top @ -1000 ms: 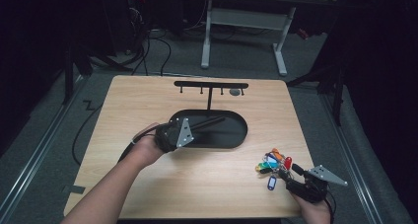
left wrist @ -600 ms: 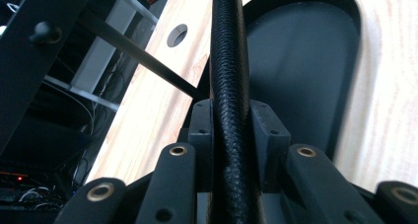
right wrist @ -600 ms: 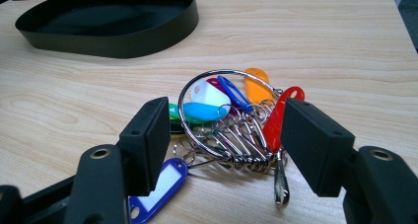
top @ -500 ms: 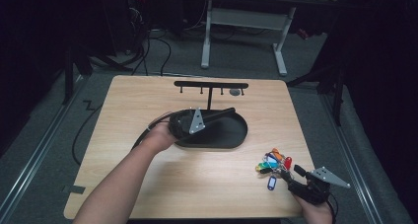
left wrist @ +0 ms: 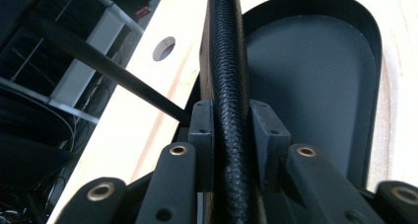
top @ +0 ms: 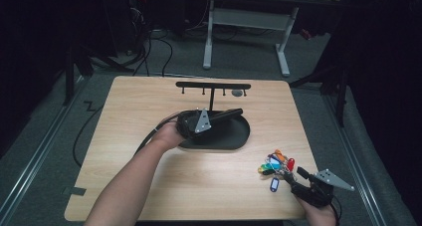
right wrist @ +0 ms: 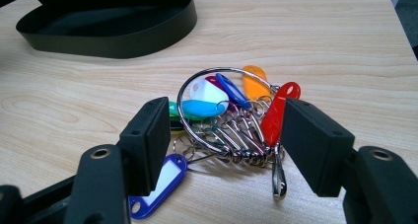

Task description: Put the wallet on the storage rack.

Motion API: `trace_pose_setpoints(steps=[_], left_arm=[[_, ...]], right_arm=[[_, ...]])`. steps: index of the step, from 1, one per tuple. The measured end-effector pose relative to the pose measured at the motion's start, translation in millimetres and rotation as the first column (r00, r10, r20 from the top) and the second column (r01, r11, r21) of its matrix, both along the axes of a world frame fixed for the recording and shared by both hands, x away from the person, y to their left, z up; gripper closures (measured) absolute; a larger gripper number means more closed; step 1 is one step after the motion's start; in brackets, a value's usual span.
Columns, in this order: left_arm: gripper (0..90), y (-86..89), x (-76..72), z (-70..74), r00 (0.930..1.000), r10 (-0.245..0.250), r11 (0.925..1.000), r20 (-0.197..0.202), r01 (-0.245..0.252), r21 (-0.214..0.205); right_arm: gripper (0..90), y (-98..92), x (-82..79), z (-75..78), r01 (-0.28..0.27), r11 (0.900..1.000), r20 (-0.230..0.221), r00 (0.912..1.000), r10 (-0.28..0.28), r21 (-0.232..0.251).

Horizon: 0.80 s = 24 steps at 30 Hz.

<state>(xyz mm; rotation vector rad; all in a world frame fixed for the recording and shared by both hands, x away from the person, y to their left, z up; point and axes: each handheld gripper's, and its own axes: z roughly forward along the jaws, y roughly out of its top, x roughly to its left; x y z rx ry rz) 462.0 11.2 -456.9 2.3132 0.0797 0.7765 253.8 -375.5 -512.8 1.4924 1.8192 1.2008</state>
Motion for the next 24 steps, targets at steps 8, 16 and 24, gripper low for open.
trace_pose_setpoints(steps=[8,16,24], left_arm=[[73.3,0.4,-0.1,-9.2,0.9999,-0.013,0.997,-0.008,0.014,0.076],[72.7,3.6,-0.3,-14.9,0.9993,-0.029,0.9938,-0.022,0.031,0.107],[71.5,-0.5,-6.7,-21.6,0.9961,-0.07,0.9859,-0.054,0.077,0.149]], right_arm=[[36.5,0.4,-0.3,-0.5,0.001,1.0,-0.004,1.0,-0.001,-0.001],[36.5,2.0,0.7,-1.8,-0.004,1.0,-0.012,0.9999,0.004,-0.005],[36.6,4.0,1.4,-3.1,-0.005,1.0,-0.02,0.9998,0.005,-0.001]])
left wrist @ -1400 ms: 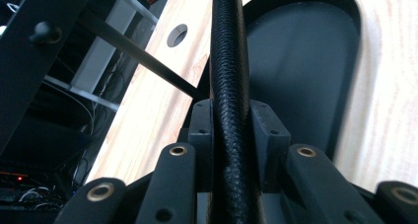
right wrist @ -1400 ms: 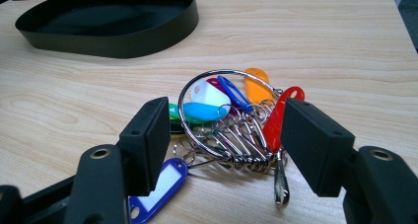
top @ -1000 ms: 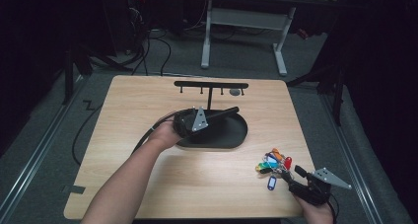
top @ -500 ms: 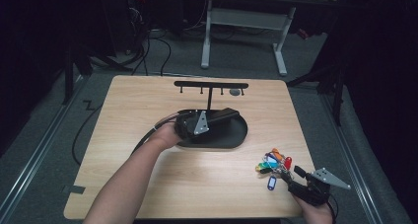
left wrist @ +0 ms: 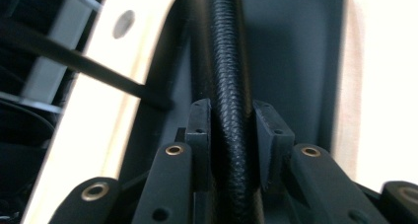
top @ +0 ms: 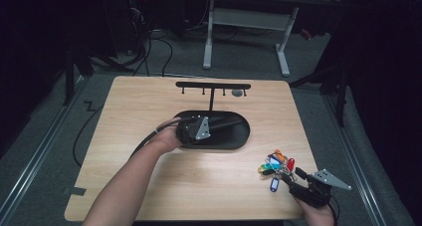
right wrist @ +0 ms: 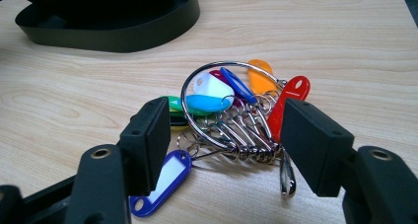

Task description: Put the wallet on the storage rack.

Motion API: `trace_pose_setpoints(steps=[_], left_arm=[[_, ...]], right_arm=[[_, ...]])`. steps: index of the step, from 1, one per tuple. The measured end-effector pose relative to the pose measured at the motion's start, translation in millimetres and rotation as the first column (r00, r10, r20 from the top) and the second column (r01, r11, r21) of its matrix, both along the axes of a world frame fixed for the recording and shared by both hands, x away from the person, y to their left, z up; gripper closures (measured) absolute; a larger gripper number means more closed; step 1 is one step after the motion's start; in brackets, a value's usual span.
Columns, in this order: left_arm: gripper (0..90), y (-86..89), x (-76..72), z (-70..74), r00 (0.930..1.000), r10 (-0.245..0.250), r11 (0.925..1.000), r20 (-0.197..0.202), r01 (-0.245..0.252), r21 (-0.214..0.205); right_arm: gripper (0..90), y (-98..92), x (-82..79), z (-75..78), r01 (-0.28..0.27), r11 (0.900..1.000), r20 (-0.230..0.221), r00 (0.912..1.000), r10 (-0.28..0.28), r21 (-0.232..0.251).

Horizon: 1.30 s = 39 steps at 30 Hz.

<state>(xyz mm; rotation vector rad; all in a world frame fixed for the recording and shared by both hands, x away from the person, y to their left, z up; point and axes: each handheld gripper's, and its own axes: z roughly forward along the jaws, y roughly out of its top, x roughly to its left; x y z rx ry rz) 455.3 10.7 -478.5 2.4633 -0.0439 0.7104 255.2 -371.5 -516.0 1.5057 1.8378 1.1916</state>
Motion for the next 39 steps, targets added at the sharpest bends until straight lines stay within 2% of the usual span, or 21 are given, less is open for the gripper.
trace_pose_setpoints(steps=[3,6,9,11,15,17,19,23,26,29,33,36,38,39], left_arm=[[68.3,-3.3,-4.0,-2.8,1.0,0.0,0.9996,-0.002,0.0,0.027],[66.2,-4.2,-4.0,-4.3,0.9997,0.014,0.9996,-0.021,-0.014,0.023],[62.6,-4.7,-2.6,-7.0,0.9993,0.028,0.9988,-0.025,-0.027,0.042],[59.1,-3.8,1.5,-11.7,0.9969,0.062,0.9962,-0.048,-0.059,0.064],[54.7,-3.2,6.7,-12.9,0.9917,0.104,0.9936,-0.076,-0.1,0.052],[53.1,-3.2,7.2,-12.5,0.9907,0.109,0.9932,-0.081,-0.106,0.049],[50.4,-1.8,8.6,-11.5,0.9869,0.115,0.9931,-0.113,-0.112,0.036],[48.7,0.4,8.4,-11.3,0.9842,0.128,0.9915,-0.122,-0.125,0.036],[49.3,7.2,5.1,-7.5,0.9839,0.126,0.9915,-0.127,-0.129,-0.016],[49.3,11.5,3.2,-3.9,0.9823,0.137,0.9896,-0.128,-0.141,-0.027],[48.8,19.6,-1.4,2.1,0.9793,0.159,0.9835,-0.125,-0.169,-0.066],[49.1,27.3,-6.9,5.9,0.9746,0.176,0.9755,-0.138,-0.192,-0.108],[50.0,33.1,-13.4,6.5,0.9748,0.181,0.9713,-0.13,-0.198,-0.132],[50.0,35.7,-15.7,6.3,0.9732,0.183,0.9687,-0.139,-0.203,-0.143]], right_arm=[[36.6,0.5,0.6,-0.9,-0.002,1.0,-0.003,1.0,0.002,0.003],[36.6,1.5,0.2,-0.7,-0.004,1.0,-0.004,1.0,0.004,0.006],[36.6,2.0,0.0,-0.3,-0.003,1.0,-0.002,1.0,0.003,0.006],[36.6,1.9,0.1,-0.4,-0.003,1.0,-0.003,1.0,0.003,0.006],[36.7,1.2,0.1,-0.9,-0.003,1.0,-0.004,1.0,0.003,0.005],[36.7,0.6,0.5,-1.2,-0.003,1.0,-0.003,1.0,0.003,0.006],[36.7,0.2,0.6,-1.1,-0.001,1.0,-0.004,1.0,0.001,0.007],[36.7,0.6,0.9,-1.0,-0.003,1.0,-0.003,1.0,0.003,0.005],[36.7,1.8,0.7,-0.7,-0.004,1.0,-0.002,1.0,0.004,0.003],[36.7,2.2,0.8,-0.5,-0.007,1.0,0.0,1.0,0.007,-0.003],[36.7,3.6,0.7,0.5,-0.004,1.0,0.0,1.0,0.004,-0.001],[36.9,4.3,1.1,0.7,-0.007,1.0,0.003,1.0,0.007,-0.003],[37.0,5.0,1.2,0.9,-0.009,1.0,0.005,1.0,0.009,-0.004],[37.1,5.6,1.0,1.2,-0.009,0.9999,0.003,1.0,0.009,-0.005]])
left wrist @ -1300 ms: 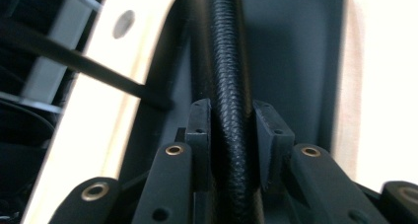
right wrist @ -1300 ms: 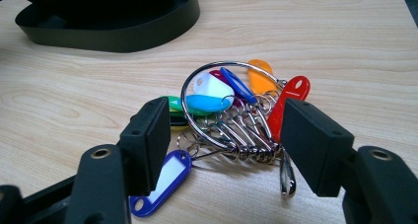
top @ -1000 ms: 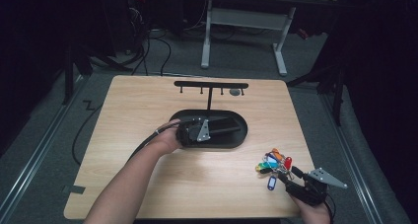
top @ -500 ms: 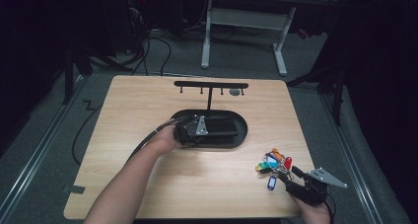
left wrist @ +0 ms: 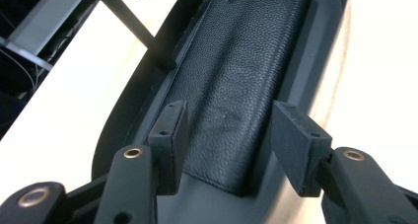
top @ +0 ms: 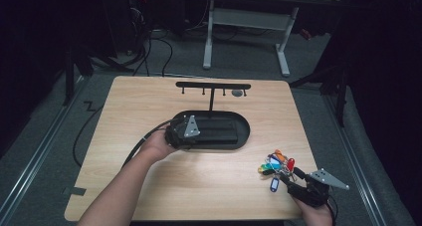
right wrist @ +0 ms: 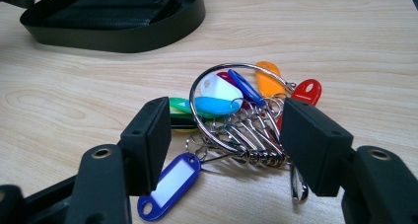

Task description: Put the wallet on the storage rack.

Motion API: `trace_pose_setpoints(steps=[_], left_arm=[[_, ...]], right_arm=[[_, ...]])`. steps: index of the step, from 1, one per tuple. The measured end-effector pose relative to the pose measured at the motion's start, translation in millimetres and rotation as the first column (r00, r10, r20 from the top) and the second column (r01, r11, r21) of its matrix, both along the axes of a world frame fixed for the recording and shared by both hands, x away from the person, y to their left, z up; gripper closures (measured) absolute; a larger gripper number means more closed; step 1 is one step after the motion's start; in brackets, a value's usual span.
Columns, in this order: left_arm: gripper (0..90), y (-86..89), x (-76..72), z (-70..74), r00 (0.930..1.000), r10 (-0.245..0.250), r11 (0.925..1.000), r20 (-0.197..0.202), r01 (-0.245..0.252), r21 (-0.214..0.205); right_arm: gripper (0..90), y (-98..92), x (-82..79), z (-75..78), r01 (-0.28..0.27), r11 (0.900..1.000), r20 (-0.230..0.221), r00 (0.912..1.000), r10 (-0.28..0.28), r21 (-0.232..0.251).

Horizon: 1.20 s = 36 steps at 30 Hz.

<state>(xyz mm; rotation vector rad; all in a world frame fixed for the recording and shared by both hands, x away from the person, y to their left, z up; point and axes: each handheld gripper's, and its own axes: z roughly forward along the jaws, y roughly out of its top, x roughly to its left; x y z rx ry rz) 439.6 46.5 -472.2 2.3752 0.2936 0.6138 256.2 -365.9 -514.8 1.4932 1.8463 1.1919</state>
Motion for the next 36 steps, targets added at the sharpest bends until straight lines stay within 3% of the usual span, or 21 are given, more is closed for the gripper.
trace_pose_setpoints(steps=[9,14,16,20,21,25,26,27,28,29,32,36], left_arm=[[47.0,21.1,-25.5,-9.9,0.9987,0.05,0.9973,-0.008,-0.051,-0.054],[43.1,33.3,-41.3,-13.9,0.9966,0.08,0.9877,-0.023,-0.082,-0.133],[43.2,35.2,-47.3,-15.3,0.996,0.088,0.985,-0.009,-0.089,-0.148],[43.3,45.8,-64.4,-21.6,0.9891,0.13,0.9677,-0.069,-0.142,-0.208],[43.2,45.8,-64.4,-21.6,0.9891,0.13,0.9677,-0.069,-0.142,-0.208],[42.0,59.4,-77.1,-29.6,0.9785,0.16,0.9519,-0.131,-0.188,-0.242],[40.6,59.4,-77.1,-29.6,0.9785,0.16,0.9519,-0.131,-0.188,-0.242],[38.7,65.6,-83.3,-29.9,0.9705,0.164,0.9394,-0.177,-0.208,-0.272],[38.3,65.6,-83.3,-29.9,0.9705,0.164,0.9394,-0.177,-0.208,-0.272],[37.2,70.9,-92.1,-29.2,0.9641,0.185,0.9312,-0.19,-0.234,-0.28],[34.0,75.6,-99.8,-28.0,0.9625,0.18,0.9291,-0.203,-0.234,-0.286],[31.3,92.4,-119.8,-27.9,0.9534,0.192,0.9107,-0.233,-0.262,-0.32]], right_arm=[[39.1,0.3,1.0,0.4,-0.004,1.0,-0.002,1.0,0.004,0.006],[39.2,0.1,1.9,0.6,-0.005,1.0,-0.001,1.0,0.005,0.007],[39.5,0.2,2.0,0.6,-0.009,0.9999,0.002,1.0,0.009,0.005],[40.1,0.6,1.9,1.3,-0.013,0.9999,0.005,0.9999,0.013,0.0],[40.2,0.7,1.8,1.5,-0.013,0.9999,0.004,0.9999,0.013,0.002],[41.7,0.5,1.4,2.4,-0.02,0.9998,0.005,0.9998,0.02,0.002],[42.3,0.2,0.7,2.8,-0.021,0.9998,0.007,0.9998,0.021,0.001],[42.9,0.0,0.1,3.1,-0.021,0.9998,0.008,0.9998,0.021,0.001],[43.4,-0.3,-0.2,3.3,-0.024,0.9997,0.011,0.9997,0.024,0.001],[43.9,-0.5,-0.7,3.5,-0.023,0.9997,0.011,0.9997,0.023,0.002],[44.5,-1.2,-1.2,4.0,-0.027,0.9996,0.014,0.9995,0.027,0.0],[46.1,-1.1,-2.6,5.0,-0.027,0.9996,0.014,0.9995,0.028,-0.007]])
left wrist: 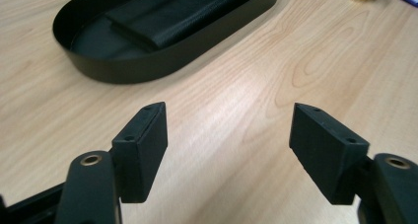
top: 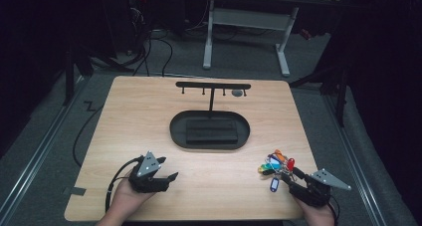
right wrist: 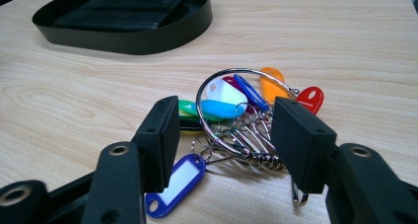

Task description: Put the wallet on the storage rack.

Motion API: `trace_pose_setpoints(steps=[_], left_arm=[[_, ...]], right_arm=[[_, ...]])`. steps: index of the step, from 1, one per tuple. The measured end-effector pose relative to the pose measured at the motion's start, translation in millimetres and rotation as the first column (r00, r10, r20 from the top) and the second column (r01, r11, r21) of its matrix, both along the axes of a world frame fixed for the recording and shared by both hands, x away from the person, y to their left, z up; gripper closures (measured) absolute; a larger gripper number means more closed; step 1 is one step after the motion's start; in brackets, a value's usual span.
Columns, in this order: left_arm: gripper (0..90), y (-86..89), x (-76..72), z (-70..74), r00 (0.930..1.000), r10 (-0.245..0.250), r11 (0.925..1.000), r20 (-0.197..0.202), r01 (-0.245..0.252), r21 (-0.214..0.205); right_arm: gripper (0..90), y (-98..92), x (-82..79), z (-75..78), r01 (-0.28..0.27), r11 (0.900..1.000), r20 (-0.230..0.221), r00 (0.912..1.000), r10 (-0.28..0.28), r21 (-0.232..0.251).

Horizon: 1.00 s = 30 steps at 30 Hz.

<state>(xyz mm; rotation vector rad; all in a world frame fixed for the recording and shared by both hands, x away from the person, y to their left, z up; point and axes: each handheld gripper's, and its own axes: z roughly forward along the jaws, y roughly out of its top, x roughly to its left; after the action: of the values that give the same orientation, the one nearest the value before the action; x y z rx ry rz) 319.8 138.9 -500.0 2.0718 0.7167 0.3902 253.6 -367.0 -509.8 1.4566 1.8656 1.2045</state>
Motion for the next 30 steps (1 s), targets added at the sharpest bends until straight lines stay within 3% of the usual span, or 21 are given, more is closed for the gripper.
trace_pose_setpoints(steps=[7,8,9,12,15,17,22,25,30], left_arm=[[30.4,20.9,-11.8,-15.4,0.9984,0.056,0.9981,-0.003,-0.056,-0.027],[30.3,23.7,-10.7,-17.1,0.998,0.06,0.998,-0.021,-0.06,-0.021],[29.3,25.6,-7.5,-17.9,0.9969,0.054,0.9983,-0.057,-0.055,-0.019],[29.2,24.8,-4.5,-20.5,0.9978,0.043,0.9991,-0.052,-0.043,0.001],[29.2,23.0,-4.4,-20.8,0.9991,0.025,0.9995,-0.034,-0.024,0.019],[27.7,20.6,-6.7,-22.2,1.0,-0.008,0.998,-0.003,0.008,0.062],[22.6,24.3,-5.9,-21.8,0.9998,-0.017,0.9991,-0.011,0.017,0.038],[21.9,26.0,-6.3,-21.6,0.9995,-0.03,0.9988,0.011,0.029,0.04],[19.4,28.9,-4.8,-20.8,0.9993,-0.026,0.9993,-0.026,0.026,0.028]], right_arm=[[49.7,1.0,0.4,0.3,-0.009,0.9999,-0.011,0.9999,0.009,-0.011],[49.7,1.6,0.6,0.4,-0.012,0.9999,-0.013,0.9998,0.012,-0.011],[48.7,3.3,1.6,1.0,-0.024,0.9995,-0.019,0.9995,0.024,-0.019],[48.8,7.0,3.0,3.9,-0.038,0.9986,-0.027,0.999,0.037,-0.036],[49.7,9.0,4.1,4.8,-0.041,0.9982,-0.042,0.9983,0.039,-0.044],[51.1,14.3,5.5,4.1,-0.048,0.9964,-0.067,0.9969,0.043,-0.07],[49.5,24.5,11.6,4.2,-0.06,0.9928,-0.135,0.9898,0.046,-0.103],[46.6,30.9,16.3,8.0,-0.066,0.9895,-0.157,0.9866,0.045,-0.129],[40.7,38.5,21.1,15.6,-0.072,0.9808,-0.201,0.9789,0.035,-0.181]])
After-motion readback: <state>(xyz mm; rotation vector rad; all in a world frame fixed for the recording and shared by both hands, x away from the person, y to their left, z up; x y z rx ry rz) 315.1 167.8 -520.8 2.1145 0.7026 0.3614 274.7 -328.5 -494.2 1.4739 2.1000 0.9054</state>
